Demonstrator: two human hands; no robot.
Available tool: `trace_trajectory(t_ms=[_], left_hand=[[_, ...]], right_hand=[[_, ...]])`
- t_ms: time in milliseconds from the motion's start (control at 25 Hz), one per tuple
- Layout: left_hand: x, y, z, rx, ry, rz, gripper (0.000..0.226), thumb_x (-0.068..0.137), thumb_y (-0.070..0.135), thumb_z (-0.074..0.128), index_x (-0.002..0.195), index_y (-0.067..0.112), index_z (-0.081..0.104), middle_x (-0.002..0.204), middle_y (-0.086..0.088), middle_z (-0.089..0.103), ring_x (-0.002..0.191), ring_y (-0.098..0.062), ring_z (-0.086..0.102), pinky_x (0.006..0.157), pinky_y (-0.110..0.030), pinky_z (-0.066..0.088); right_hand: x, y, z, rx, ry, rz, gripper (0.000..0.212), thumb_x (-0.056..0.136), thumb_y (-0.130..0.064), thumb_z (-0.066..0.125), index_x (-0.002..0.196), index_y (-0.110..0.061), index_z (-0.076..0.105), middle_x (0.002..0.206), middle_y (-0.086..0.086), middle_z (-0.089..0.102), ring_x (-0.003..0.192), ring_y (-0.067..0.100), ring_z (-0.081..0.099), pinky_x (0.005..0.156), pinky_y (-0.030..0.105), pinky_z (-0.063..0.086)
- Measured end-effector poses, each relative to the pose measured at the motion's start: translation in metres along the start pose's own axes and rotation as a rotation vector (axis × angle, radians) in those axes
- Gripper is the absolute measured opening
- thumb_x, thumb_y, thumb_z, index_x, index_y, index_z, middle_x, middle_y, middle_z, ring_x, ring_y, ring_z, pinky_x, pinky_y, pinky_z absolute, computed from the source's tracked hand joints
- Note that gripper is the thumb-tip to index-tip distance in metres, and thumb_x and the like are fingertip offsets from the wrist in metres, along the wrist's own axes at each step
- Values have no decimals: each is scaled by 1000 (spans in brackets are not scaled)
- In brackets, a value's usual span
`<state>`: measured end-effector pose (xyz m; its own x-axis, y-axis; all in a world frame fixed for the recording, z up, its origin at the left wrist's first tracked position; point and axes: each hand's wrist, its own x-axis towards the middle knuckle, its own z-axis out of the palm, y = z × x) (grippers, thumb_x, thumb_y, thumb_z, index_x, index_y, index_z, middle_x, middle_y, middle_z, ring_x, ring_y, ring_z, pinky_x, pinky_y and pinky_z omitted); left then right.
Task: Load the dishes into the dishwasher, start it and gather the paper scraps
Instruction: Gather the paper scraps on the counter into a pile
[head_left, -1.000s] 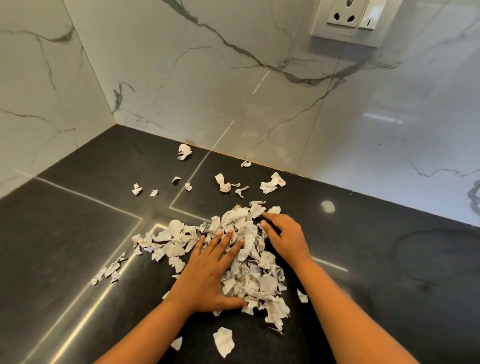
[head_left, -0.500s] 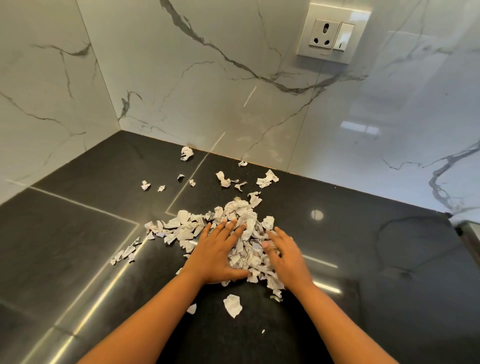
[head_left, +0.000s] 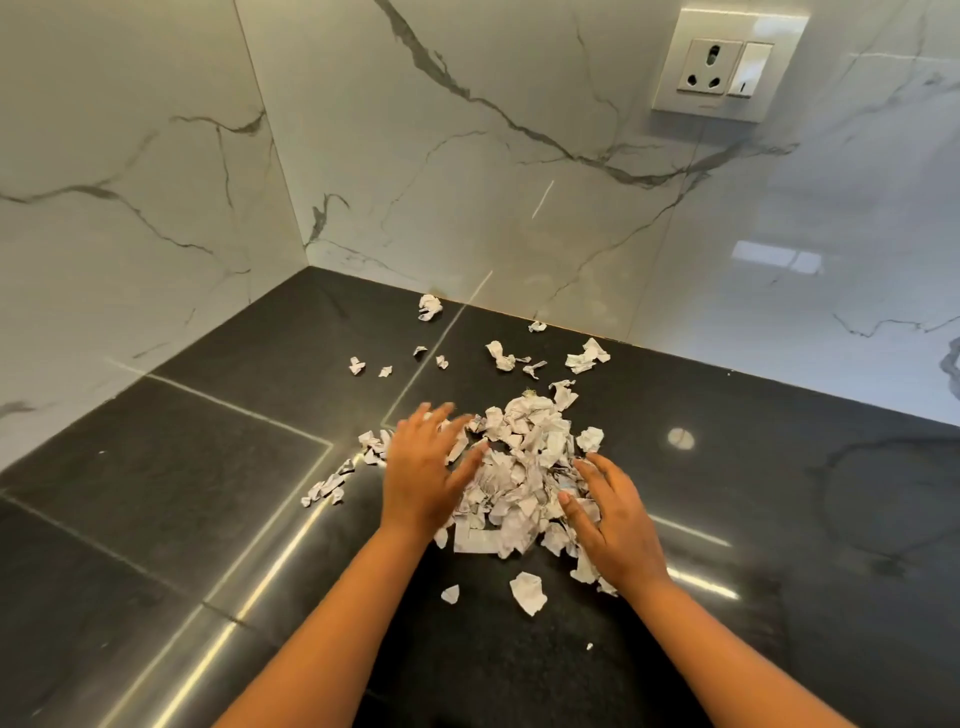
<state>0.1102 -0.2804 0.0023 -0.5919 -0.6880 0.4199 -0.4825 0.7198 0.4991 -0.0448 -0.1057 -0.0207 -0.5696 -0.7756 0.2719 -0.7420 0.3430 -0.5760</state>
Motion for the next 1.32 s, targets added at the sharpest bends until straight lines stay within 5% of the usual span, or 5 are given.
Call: trace_trajectory(t_ms=[160,400,640,1040,1320], left_hand=[[7,-35,-11,265,-247,-532,84,80,77,34,146,26,27,155,-10,20,143,-40,9,111,-60,7],[3,-6,0,6,-220,-210,73,86,62,46,147,28,25,155,0,22,146,-22,8,117,-49,7],[6,-38,-8,346,-173,-654,76,87,66,36,146,18,26,154,-18,18,142,-44,1,110,-63,-1],[12,-47,1,172,-28,-390,81,87,63,39,148,13,21,155,-11,21,145,-30,8,117,-47,8],[7,-36,13,-198,-394,-158,84,81,70,44,149,32,12,155,5,22,141,-15,24,112,-44,31]], right_hand=[[0,-4,-1,-53,-6,-16,90,79,-79,17,135,-16,47,141,5,42,132,16,35,105,28,29],[-1,-1,2,-53,15,1,90,79,-79,16,133,-15,49,138,6,46,128,17,40,102,30,34],[3,-2,1,-20,50,-10,83,82,-73,25,126,-10,55,127,5,53,119,16,47,96,24,34],[2,-3,3,-33,54,-1,77,83,-68,29,124,-9,56,124,4,56,116,16,50,94,25,37],[-1,-4,3,-46,39,-21,68,85,-63,32,124,-12,56,124,1,55,115,13,49,93,23,37]])
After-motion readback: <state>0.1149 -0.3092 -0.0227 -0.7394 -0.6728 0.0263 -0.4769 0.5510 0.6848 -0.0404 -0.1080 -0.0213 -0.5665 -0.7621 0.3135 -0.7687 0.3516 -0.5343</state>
